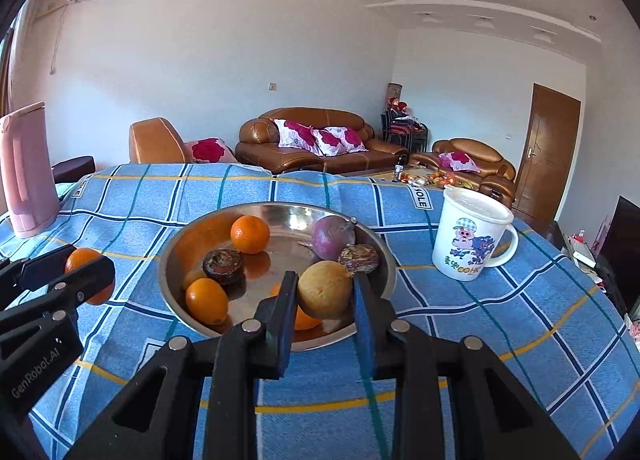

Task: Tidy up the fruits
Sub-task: 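Carry the orange and tan fruit toward the steel plate with both grippers, then lower the held orange and tan fruit into the steel plate with both grippers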

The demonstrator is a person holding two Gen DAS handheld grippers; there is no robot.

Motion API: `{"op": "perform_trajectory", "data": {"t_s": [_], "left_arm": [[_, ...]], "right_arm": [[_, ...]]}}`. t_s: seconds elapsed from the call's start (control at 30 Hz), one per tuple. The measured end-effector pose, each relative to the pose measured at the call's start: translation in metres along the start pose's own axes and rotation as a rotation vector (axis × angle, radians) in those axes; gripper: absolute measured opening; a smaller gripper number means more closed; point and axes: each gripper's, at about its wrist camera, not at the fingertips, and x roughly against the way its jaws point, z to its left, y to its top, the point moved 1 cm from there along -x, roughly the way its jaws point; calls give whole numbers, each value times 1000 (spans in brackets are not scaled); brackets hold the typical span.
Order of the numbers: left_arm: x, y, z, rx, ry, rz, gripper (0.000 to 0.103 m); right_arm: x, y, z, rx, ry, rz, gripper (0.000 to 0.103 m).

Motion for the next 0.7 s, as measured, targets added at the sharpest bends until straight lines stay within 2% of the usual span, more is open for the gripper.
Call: {"op": "perform_trajectory", "data": {"t_s": [0.23,0.33,0.43,0.57,0.7], "left_arm": [[-19,16,-17,-13,-52,-12,42],[-28,22,-27,-3,-110,-14,42],[-37,27,-36,-4,-132,-14,42],[-52,34,-45,-1,-142,-7,42],[-68,40,-52,-8,-96,5,42]], "right_arm": [[-14,4,-32,-67,12,6,29],[-17,7,-47,-140,92,-6,29],[-19,11,-60,-227,190,-25,29],[-29,17,-63,-227,162,-22,29],[-46,24,-61,-215,122,-4,29]]}}
